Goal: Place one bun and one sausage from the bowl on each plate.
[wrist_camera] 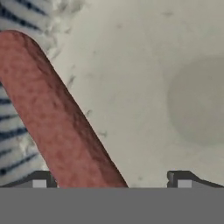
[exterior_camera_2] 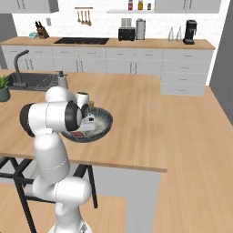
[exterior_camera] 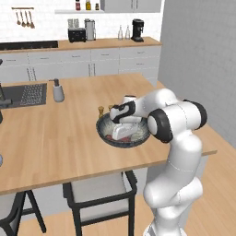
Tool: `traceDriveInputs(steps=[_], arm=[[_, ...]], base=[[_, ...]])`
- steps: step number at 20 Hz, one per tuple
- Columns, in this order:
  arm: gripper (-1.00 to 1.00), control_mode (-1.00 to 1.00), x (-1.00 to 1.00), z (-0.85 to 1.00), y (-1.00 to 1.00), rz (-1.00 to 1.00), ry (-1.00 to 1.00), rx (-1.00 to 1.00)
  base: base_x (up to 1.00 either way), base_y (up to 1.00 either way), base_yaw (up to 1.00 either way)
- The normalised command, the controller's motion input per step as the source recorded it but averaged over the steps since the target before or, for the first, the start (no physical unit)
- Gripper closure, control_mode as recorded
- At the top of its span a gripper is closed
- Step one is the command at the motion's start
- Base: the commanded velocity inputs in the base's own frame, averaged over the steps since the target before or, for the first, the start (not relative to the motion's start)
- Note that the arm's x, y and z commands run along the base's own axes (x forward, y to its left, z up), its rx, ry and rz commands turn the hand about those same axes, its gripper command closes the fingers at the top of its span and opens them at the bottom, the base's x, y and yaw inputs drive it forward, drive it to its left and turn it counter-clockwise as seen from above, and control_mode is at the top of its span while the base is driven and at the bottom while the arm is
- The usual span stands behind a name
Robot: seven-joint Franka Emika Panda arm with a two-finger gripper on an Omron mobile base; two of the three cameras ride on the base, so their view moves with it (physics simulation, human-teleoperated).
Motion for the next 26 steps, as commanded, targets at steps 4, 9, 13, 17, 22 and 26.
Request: traceDriveInputs(steps=[4, 9, 13, 17, 22, 26], arm=[[1.00, -1.00, 0.00, 0.00, 0.00, 0.00, 0.00, 0.00], [1.00, -1.00, 0.00, 0.00, 0.00, 0.00, 0.00, 0.00], [1.00, -1.00, -0.05, 0.23, -0.15, 0.00, 0.01, 0.00], [1.00, -1.00, -0.28, 0.95, -0.32, -0.05, -0.03, 0.00], [1.00, -1.00, -0.58, 0.97, -0.24, -0.22, -0.05, 0.00], [1.00, -1.00, -0.53, 0.83, 0.00, -0.31, -0.02, -0.05]], base=[[0.00, 0.00, 0.00], [0.00, 0.00, 0.00], [0.00, 0.00, 0.00], [0.00, 0.00, 0.00], [0.00, 0.00, 0.00], [0.00, 0.00, 0.00]])
